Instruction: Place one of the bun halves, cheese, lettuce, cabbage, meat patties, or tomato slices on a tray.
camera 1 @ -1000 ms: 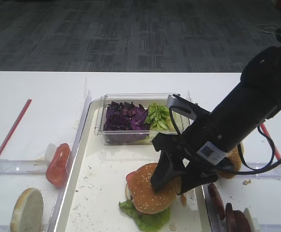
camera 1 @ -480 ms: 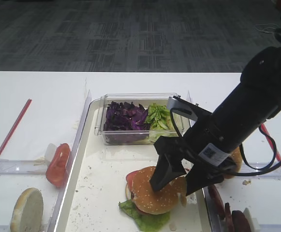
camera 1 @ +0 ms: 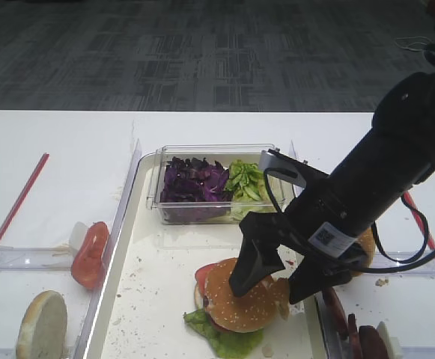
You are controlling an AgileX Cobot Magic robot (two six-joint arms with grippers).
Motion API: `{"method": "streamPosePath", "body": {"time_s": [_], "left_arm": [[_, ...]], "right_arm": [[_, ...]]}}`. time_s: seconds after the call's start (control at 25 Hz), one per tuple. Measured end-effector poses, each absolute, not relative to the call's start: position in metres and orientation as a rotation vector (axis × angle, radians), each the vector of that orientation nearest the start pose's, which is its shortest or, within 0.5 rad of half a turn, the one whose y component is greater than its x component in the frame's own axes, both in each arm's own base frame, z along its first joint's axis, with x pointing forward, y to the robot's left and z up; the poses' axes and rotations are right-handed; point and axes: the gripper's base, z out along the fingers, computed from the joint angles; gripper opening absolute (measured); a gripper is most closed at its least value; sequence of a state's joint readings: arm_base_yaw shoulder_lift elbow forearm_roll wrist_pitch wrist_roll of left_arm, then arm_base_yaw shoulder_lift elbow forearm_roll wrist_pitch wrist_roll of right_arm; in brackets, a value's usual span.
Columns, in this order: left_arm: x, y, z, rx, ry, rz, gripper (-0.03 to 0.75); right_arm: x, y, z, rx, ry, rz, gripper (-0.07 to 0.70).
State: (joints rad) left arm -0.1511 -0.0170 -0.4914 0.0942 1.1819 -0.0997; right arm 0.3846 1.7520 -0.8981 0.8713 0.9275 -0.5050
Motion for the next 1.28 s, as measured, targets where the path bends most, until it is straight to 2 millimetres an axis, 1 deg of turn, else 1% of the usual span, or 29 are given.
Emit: {"method": "streamPosePath", "body": {"time_s": [0.12,0.32,0.52,1.12,1.28], "left_arm": [[-0.011,0.01,0.266,0.043,2.153,-0.031,0.438],[-0.011,0.01,0.266,0.043,2.153,-0.031,0.438],[-0.011,0.01,0.266,0.043,2.153,-0.031,0.438],[-0.011,0.01,0.266,0.043,2.153,-0.031,0.438],[-0.011,0.01,0.266,0.043,2.153,-0.031,0.438]], "right_arm": [[0.249,0.16,0.164,-0.472,3.006,1.03,0.633],[0.25,0.16,0.163,-0.467,2.999,1.017,0.643],[0.25,0.16,0.163,-0.47,2.999,1.012,0.677],[0.252,0.16,0.163,-0.466,2.992,0.999,0.679],[0.25,0.159,0.173,-0.474,2.953,0.999,0.679]]}}
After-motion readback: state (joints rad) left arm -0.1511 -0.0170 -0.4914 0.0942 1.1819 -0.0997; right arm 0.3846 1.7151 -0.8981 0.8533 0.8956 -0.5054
